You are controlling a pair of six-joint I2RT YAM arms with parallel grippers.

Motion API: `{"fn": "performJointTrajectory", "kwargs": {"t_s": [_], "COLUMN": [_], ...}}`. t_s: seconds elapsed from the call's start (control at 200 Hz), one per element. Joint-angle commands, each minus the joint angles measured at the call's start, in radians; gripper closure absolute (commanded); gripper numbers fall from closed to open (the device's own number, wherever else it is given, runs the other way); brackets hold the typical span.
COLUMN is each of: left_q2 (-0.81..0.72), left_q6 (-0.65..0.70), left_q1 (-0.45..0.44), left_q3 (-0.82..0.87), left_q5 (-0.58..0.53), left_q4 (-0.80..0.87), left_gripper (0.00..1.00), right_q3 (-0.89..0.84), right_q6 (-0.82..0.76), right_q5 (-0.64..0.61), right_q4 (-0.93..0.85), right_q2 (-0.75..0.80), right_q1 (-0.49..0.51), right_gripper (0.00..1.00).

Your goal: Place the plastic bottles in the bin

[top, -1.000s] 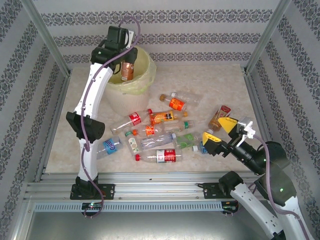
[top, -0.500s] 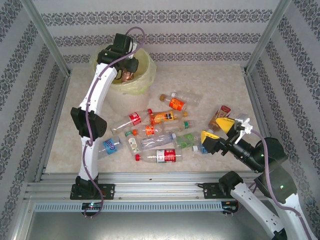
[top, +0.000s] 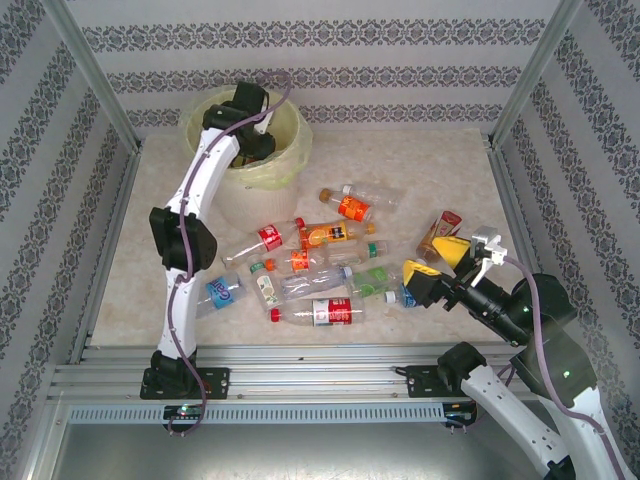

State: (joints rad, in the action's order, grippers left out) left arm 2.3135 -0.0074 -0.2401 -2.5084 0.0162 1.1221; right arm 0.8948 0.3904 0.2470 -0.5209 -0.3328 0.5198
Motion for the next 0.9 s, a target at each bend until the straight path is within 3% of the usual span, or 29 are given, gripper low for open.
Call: {"fn": "performJointTrajectory", "kwargs": {"t_s": [0.0, 0.15, 0.52, 0.894], "left_q2": [0.009, 0.008, -0.069, -0.233], "left_q6": [-0.027, -0.043, -0.084, -0.134], "left_q1": [0.012, 0.012, 0.012, 0.014], "left_q3": [0.002, -0.004, -0.009, -0.007], "left_q5": [0.009, 0.022, 0.053, 0.133], "left_q4": [0.058, 0.064, 0.075, 0.019], "left_gripper": [0.66, 0.58, 0.29, 0.00], "right_q3": [0.027, 0.021, -0.005, 0.031], "right_q6": [0.017, 0.034, 0.125, 0.138], "right_q5": [-0.029, -0.032, -0.059, -0.118], "right_q4": [-0.021, -0.033, -0.051, -0.117], "right_q2": [0.000, -0.007, -0.044, -0.193], "right_q1": [0.003, 0.003, 0.003, 0.003], "right_gripper": [0.02, 0.02, 0.02, 0.02]}}
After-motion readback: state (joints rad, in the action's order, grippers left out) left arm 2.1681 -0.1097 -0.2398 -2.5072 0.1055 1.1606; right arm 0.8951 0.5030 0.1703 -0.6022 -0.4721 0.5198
